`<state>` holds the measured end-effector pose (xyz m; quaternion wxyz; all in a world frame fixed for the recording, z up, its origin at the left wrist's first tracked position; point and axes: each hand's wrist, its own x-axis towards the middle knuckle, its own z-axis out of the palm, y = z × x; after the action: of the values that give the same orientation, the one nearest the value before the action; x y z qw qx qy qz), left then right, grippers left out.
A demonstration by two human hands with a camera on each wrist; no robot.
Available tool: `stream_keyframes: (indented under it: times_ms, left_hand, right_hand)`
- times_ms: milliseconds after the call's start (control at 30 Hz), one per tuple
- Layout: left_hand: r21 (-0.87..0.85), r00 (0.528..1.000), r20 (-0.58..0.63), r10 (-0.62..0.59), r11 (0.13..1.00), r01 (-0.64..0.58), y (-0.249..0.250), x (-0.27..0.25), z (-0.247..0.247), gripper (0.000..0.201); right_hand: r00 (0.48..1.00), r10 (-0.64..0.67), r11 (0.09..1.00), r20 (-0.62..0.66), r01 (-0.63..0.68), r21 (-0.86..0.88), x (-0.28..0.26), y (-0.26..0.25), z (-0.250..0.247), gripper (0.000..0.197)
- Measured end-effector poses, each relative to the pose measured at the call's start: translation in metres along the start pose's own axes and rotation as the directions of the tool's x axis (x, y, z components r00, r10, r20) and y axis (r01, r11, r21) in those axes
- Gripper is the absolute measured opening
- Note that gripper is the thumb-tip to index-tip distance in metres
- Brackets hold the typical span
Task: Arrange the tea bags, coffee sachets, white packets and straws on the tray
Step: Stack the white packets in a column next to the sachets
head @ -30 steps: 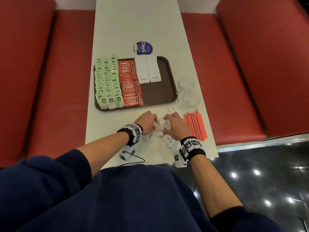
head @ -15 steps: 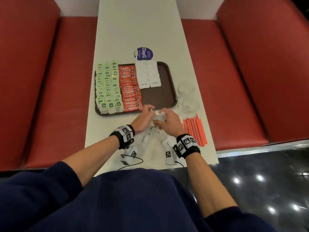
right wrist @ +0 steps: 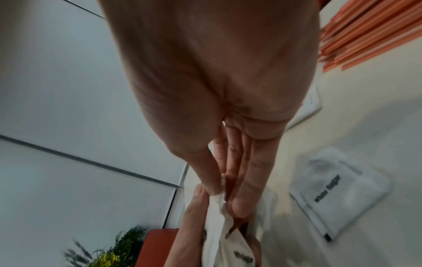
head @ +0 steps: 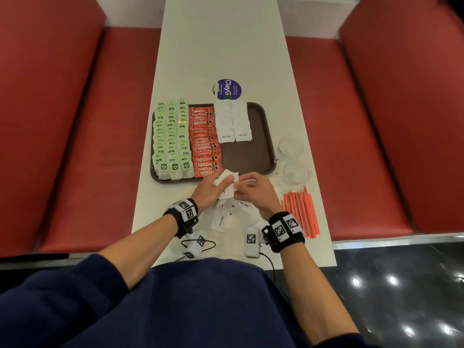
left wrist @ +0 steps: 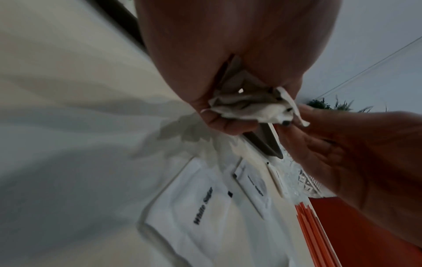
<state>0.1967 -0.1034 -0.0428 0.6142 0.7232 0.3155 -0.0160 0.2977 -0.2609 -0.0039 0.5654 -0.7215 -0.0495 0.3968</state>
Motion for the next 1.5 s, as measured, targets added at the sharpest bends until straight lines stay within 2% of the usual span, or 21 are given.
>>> stream_keyframes:
  times_ms: [100, 167, 300, 433, 500, 567, 667, 800, 900, 1033, 1100, 1233, 1400, 1500]
  left_hand:
    - [-0.068, 0.997, 0.027, 0.072, 0.995, -0.07, 0.012, -0.005, -0.005, 0.036]
    - [-0.089, 0.993, 0.047, 0.109, 0.991, -0.104, 0.016, -0.005, -0.014, 0.028]
    - [-0.045, 0.985, 0.111, 0.13, 0.991, -0.126, 0.017, -0.009, -0.037, 0.03]
    - [-0.106, 0.992, 0.107, 0.072, 0.993, -0.06, 0.023, -0.01, -0.055, 0.013]
    - [-0.136, 0.996, 0.089, 0.033, 0.99, -0.02, 0.032, -0.007, -0.058, 0.01]
    - [-0.145, 0.997, 0.074, 0.007, 0.989, 0.004, 0.044, -0.002, -0.058, 0.016]
    - [-0.182, 0.996, 0.08, 0.025, 0.983, -0.01, 0.06, 0.005, -0.055, 0.024]
    - [-0.227, 0.997, 0.078, 0.022, 0.974, -0.003, 0.067, 0.015, -0.055, 0.027]
    - [-0.185, 0.996, 0.085, 0.036, 0.983, -0.019, 0.06, 0.018, -0.06, 0.031]
    - [-0.047, 0.983, 0.107, 0.149, 0.988, -0.145, 0.058, 0.019, -0.059, 0.033]
    - [-0.054, 0.981, 0.068, 0.181, 0.983, -0.177, 0.057, 0.021, -0.056, 0.032]
    - [-0.136, 0.98, -0.069, 0.187, 0.971, -0.194, 0.057, 0.024, -0.051, 0.032]
    - [-0.189, 0.987, -0.119, 0.108, 0.973, -0.129, 0.057, 0.028, -0.052, 0.029]
    - [-0.173, 0.983, -0.165, 0.079, 0.979, -0.108, 0.049, 0.029, -0.062, 0.041]
  right_hand:
    - [0.998, 0.041, 0.997, 0.056, -0.045, 0.065, 0.003, -0.003, -0.004, 0.027]
    - [0.997, 0.045, 0.994, 0.065, -0.051, 0.095, 0.004, -0.009, -0.012, 0.023]
    - [0.999, 0.04, 0.988, 0.024, -0.043, 0.146, 0.007, -0.022, -0.029, 0.013]
    - [0.998, -0.033, 0.99, 0.054, 0.025, 0.142, 0.009, -0.047, -0.032, 0.002]
    - [0.992, -0.094, 0.989, 0.08, 0.084, 0.12, 0.012, -0.06, -0.028, 0.007]
    - [0.983, -0.159, 0.982, 0.094, 0.147, 0.117, 0.016, -0.07, -0.021, 0.014]
    - [0.962, -0.242, 0.968, 0.128, 0.229, 0.107, 0.022, -0.078, -0.01, 0.022]
    - [0.954, -0.286, 0.954, 0.094, 0.293, -0.068, 0.033, -0.082, -0.008, 0.035]
    - [0.94, -0.338, 0.916, 0.033, 0.337, -0.216, 0.041, -0.087, -0.014, 0.03]
    - [0.928, -0.341, 0.816, 0.149, 0.371, -0.442, 0.049, -0.095, -0.013, 0.025]
    - [0.922, -0.334, 0.791, 0.197, 0.388, -0.473, 0.052, -0.096, -0.01, 0.025]
    - [0.937, -0.323, 0.893, 0.132, 0.348, -0.287, 0.055, -0.089, -0.004, 0.024]
    - [0.969, -0.23, 0.973, 0.088, 0.231, 0.005, 0.061, -0.075, 0.002, 0.027]
    - [0.973, -0.22, 0.973, -0.07, 0.224, 0.05, 0.08, -0.067, 0.0, 0.029]
